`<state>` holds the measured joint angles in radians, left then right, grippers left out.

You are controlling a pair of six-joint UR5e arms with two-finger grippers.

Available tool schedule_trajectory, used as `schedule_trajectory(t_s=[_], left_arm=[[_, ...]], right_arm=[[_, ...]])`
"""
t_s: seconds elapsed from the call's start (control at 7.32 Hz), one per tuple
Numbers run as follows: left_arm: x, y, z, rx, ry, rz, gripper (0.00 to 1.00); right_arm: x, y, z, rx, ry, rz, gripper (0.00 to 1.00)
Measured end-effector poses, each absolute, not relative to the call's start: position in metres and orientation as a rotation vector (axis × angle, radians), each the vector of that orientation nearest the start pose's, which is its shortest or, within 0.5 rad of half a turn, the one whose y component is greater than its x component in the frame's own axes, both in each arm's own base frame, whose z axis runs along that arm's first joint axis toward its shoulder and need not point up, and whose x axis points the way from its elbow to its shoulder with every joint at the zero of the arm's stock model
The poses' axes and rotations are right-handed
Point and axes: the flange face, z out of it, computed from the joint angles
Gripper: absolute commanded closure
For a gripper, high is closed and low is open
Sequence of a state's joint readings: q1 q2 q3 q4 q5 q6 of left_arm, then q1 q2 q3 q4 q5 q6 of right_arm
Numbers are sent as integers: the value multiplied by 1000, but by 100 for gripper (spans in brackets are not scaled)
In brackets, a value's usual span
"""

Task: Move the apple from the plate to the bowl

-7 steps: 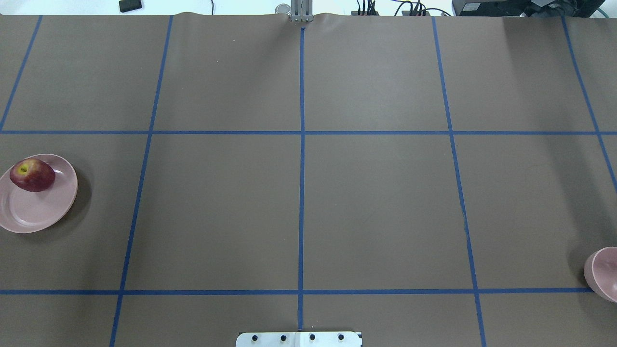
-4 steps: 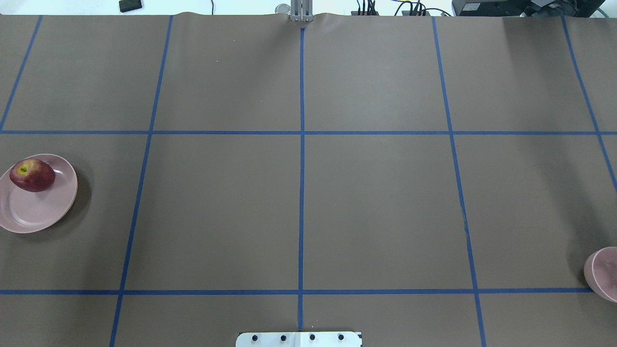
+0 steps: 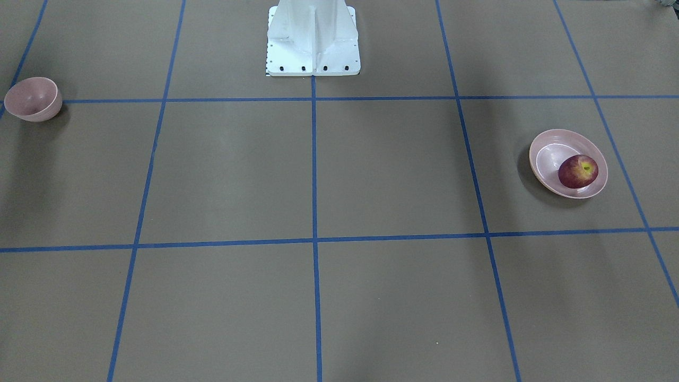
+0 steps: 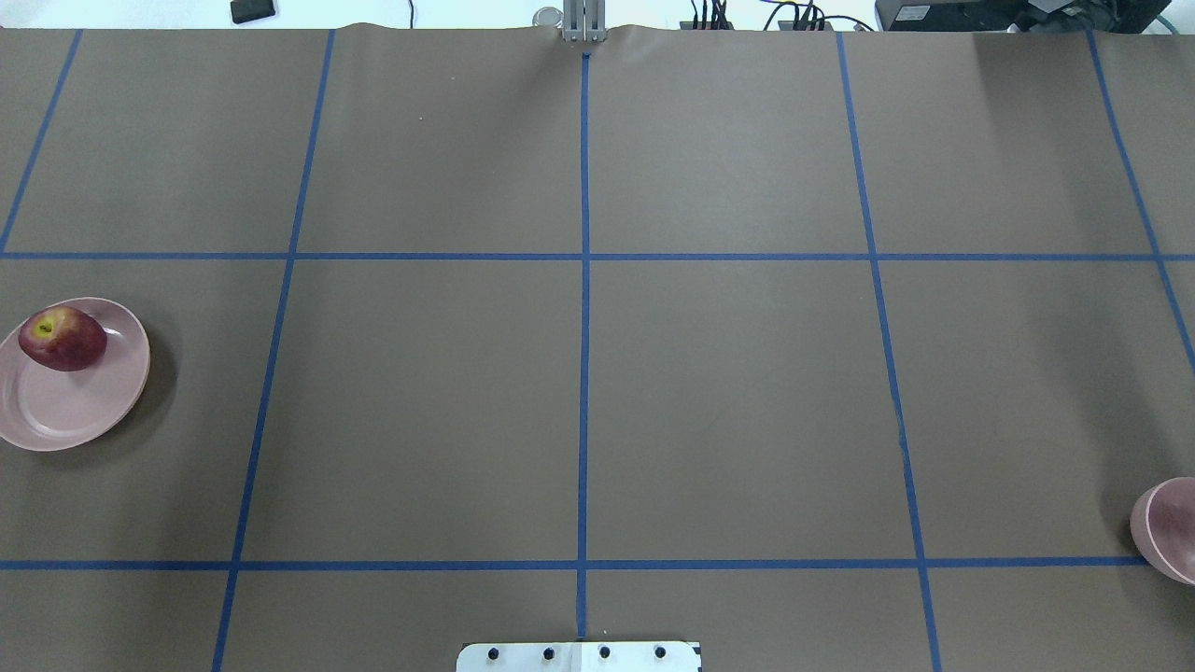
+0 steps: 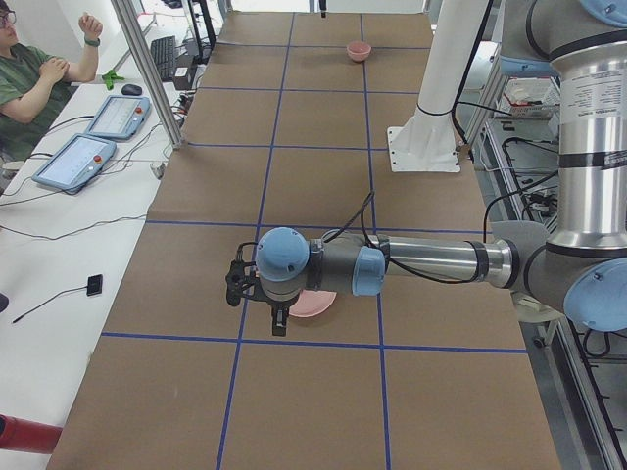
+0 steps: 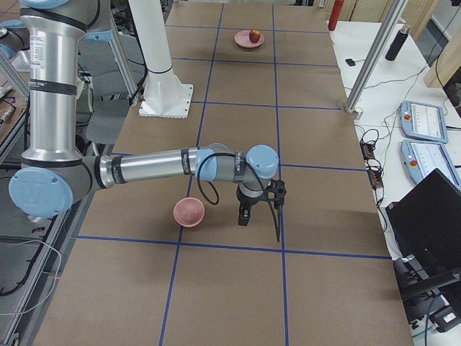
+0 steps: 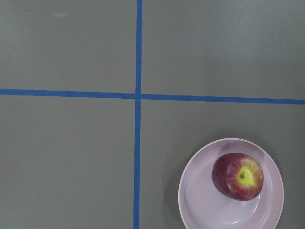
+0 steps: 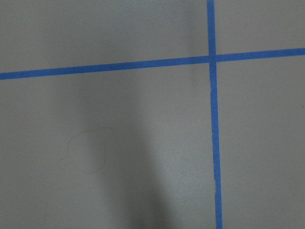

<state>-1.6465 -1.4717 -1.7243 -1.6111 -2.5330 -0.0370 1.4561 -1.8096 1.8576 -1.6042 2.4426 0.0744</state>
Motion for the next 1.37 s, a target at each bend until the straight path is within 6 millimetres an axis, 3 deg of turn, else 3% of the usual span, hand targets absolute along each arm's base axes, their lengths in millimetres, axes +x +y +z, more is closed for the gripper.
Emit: schedule_trajectory(t_s=[0.14,0.41,0.68,1.09,1.37], left_arm=[[-86,-449,612,105,961,-59,2],[-85,-449,612,104,962,-58,2],[-85,-449,610,108,962,-56,2],[-86,-450,608,113,961,-53,2],[-86,-451,606,122,961,-49,2]], right_arm=[[14,-361,636,-29,-901,-69,0],[11,-327,651,-22,-984,-92,0],[-7,-318,661,-67,-1036,-134,0],[-53,-315,672,-150,-1027,-262,0],[-72,-318,693,-175,-1001,-316,0]])
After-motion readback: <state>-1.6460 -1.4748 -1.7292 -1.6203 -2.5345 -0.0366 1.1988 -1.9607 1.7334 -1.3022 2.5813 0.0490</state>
